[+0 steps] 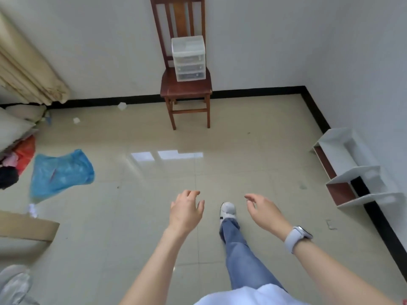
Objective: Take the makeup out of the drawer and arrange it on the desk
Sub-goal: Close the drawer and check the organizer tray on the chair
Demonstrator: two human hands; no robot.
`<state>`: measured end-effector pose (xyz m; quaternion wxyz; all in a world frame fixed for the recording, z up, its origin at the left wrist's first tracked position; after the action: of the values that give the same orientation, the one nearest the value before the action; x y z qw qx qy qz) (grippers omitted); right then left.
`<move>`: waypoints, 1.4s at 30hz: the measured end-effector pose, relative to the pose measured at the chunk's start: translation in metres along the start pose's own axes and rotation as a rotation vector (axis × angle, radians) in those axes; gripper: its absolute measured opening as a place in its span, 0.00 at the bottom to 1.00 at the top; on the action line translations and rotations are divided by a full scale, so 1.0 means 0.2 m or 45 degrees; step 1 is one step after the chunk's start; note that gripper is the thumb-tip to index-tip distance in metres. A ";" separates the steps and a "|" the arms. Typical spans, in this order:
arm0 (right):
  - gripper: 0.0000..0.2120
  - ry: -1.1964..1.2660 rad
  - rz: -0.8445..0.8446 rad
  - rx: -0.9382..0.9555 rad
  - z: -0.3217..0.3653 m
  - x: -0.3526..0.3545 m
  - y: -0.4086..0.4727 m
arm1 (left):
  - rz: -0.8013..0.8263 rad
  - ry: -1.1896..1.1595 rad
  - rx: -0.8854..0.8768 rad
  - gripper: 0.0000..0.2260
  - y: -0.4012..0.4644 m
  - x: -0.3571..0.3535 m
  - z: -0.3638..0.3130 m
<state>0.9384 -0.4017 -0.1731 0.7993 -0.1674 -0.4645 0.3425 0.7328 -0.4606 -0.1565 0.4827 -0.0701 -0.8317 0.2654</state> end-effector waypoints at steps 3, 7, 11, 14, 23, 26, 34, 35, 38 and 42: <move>0.17 -0.081 -0.016 0.014 0.07 0.25 0.41 | 0.027 0.087 0.016 0.17 0.43 0.23 -0.05; 0.18 -0.272 0.032 0.037 0.24 0.61 0.93 | 0.075 0.206 0.025 0.17 0.94 0.57 -0.14; 0.18 -0.399 0.083 0.064 0.47 0.91 1.37 | 0.053 0.197 0.074 0.17 1.32 0.89 -0.13; 0.18 -0.429 0.137 0.080 0.64 1.06 1.70 | 0.070 0.167 0.138 0.17 1.59 1.08 -0.03; 0.18 -0.409 0.149 -0.013 1.08 1.42 2.70 | 0.133 0.204 0.146 0.17 2.64 1.71 0.29; 0.18 -0.262 0.161 -0.068 1.24 1.55 2.99 | 0.105 0.222 0.125 0.16 2.95 1.99 0.35; 0.18 0.245 0.035 -0.093 1.42 1.88 3.76 | 0.072 0.190 0.034 0.20 3.72 2.40 0.38; 0.18 0.323 0.009 -0.103 1.40 1.91 3.88 | 0.069 0.189 0.025 0.21 3.82 2.41 0.37; 0.19 0.761 -0.024 -0.204 1.32 1.94 4.24 | 0.039 0.160 0.003 0.24 4.11 2.39 0.36; 0.19 1.455 0.056 -0.355 1.24 1.83 4.65 | 0.042 0.220 -0.016 0.27 4.43 2.30 0.35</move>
<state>0.4831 0.5035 -0.3607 0.8860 -0.4387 0.0030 0.1502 0.3085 0.4381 -0.2828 0.5477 -0.1094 -0.7874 0.2608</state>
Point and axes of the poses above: each hand's wrist, its own y-axis towards the middle knuckle, its own x-axis out of the back of the hand, z = x × y, the point moved 8 cm from there along y, towards the middle knuckle, and after that the axes turned 14 degrees about z, right-handed, at the moved point
